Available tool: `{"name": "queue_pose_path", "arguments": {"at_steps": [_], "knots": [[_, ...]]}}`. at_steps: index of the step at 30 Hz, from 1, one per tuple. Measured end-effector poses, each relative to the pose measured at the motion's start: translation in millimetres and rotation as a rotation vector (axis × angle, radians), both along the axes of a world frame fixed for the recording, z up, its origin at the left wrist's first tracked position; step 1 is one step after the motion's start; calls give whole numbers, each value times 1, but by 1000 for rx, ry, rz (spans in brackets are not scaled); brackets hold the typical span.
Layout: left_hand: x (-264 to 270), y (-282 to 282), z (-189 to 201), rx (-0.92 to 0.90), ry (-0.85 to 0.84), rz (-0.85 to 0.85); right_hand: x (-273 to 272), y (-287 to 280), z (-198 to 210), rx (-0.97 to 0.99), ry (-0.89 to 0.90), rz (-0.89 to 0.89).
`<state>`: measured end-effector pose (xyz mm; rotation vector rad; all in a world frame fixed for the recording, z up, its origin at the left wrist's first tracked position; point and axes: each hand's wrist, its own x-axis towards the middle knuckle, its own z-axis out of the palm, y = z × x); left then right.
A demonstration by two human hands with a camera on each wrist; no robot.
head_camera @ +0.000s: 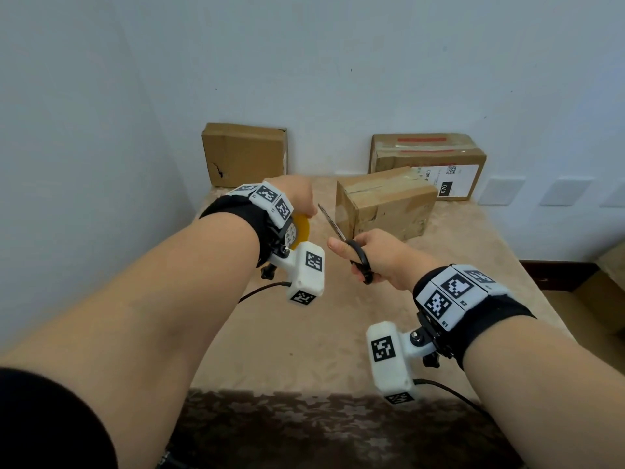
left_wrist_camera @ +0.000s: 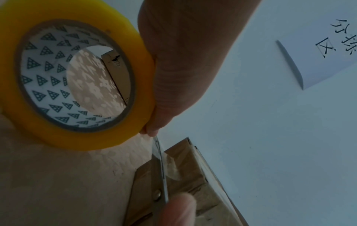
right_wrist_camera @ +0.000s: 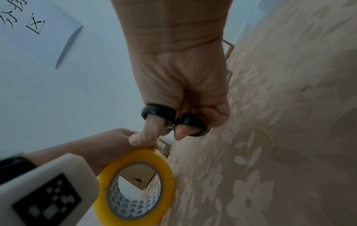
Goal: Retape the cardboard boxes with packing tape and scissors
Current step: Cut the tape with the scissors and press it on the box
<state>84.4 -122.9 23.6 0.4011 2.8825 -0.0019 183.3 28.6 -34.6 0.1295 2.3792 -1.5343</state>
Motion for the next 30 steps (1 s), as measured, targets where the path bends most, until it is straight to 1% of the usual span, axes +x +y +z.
{"name": "queue_pose_path", "arguments": {"at_steps": [6, 9, 11, 13, 17, 19, 21, 23, 25, 27, 29, 30], "knots": [[4, -3, -3, 8, 46, -34, 3, -1, 0, -15, -48, 70], [5, -7, -5, 32, 56, -37, 3, 1, -2, 16, -20, 42], [4, -14, -5, 81, 61, -30, 5, 6, -4, 51, -27, 34], [4, -21, -5, 132, 72, -34, 7, 10, -3, 146, -43, 72], [9, -34, -5, 224, 100, -16, 8, 8, 4, 417, -26, 159], [12, -37, -4, 244, 107, -11, 7, 2, 6, 514, -37, 180], [15, -39, -5, 256, 115, -9, 6, -5, 7, 566, -61, 183], [18, -40, -5, 270, 129, -8, 8, -12, 10, 693, -61, 243], [21, -43, -7, 290, 142, -7, 12, -18, 13, 877, -13, 356], [23, -46, -7, 321, 158, -7, 15, -22, 20, 1009, 24, 454], [24, -50, -8, 353, 174, -8, 16, -20, 31, 1068, 73, 499], [24, -51, -9, 363, 184, -8, 14, -18, 37, 1048, 151, 464]]}}
